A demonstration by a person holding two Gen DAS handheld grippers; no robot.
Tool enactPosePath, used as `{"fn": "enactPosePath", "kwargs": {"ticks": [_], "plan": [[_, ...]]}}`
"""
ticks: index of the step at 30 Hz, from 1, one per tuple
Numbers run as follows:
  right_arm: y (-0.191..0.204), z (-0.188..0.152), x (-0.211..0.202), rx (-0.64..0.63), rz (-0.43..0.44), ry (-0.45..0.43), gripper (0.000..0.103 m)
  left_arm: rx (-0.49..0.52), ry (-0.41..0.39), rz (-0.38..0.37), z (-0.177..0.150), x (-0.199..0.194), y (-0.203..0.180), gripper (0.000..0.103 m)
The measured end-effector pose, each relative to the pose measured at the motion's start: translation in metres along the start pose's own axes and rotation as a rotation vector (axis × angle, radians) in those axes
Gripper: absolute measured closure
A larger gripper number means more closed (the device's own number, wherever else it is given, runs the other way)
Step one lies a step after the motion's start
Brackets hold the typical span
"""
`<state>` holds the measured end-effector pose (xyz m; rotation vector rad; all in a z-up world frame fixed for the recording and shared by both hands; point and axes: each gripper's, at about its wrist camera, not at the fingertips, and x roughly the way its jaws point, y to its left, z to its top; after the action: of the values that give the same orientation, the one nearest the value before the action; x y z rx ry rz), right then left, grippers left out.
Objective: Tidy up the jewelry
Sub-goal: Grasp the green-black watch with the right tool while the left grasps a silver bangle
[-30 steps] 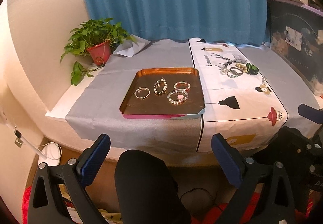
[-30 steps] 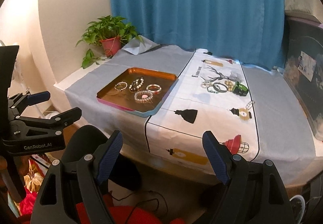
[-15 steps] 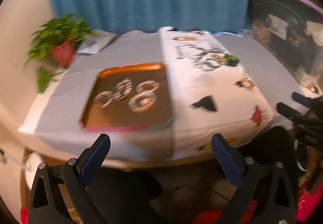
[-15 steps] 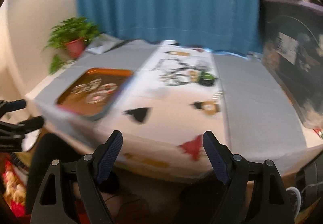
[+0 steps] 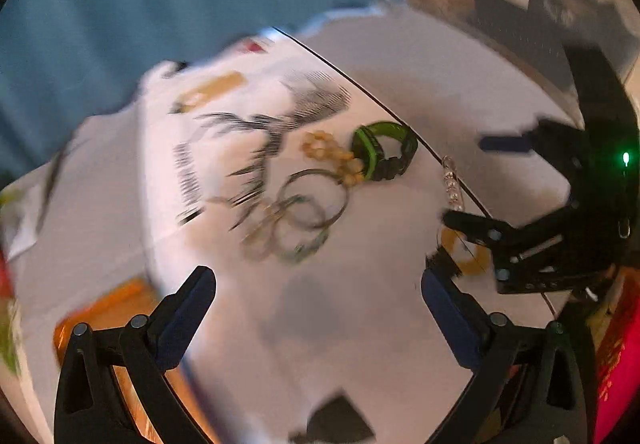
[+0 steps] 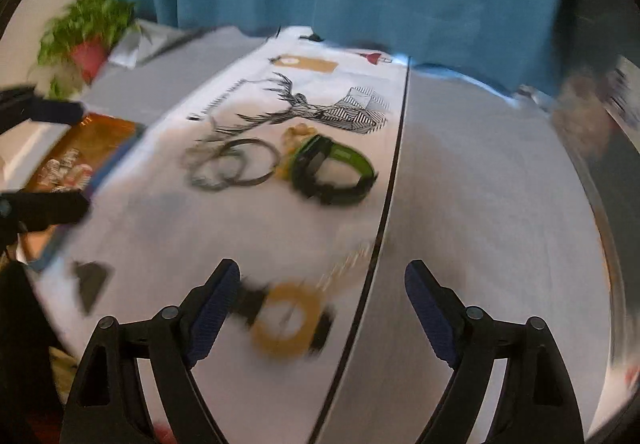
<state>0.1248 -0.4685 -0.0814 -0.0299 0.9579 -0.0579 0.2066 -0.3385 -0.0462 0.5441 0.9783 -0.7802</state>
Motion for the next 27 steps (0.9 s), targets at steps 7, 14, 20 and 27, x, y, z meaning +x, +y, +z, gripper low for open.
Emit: {"fn": "enactPosePath", "kwargs": {"ticks": [7, 14, 20, 27], "plan": [[-0.028, 0.040, 0.078, -0.103, 0.110, 0.074, 0.017, 0.068, 0.154, -0.107, 0.039, 0.081, 0.014, 0.001], [-0.023, 0.056, 0.099, -0.259, 0.141, 0.045, 0.005, 0.080, 0.210, -0.126, 0.055, 0.107, 0.027, 0.001], [-0.024, 0.053, 0.095, -0.234, 0.243, -0.028, 0.049, 0.123, 0.148, -0.213, 0.060, 0.094, 0.025, 0.046], [-0.030, 0.044, 0.072, -0.176, 0.157, -0.050, 0.053, 0.085, 0.092, -0.162, 0.044, 0.057, 0.022, 0.047]]}}
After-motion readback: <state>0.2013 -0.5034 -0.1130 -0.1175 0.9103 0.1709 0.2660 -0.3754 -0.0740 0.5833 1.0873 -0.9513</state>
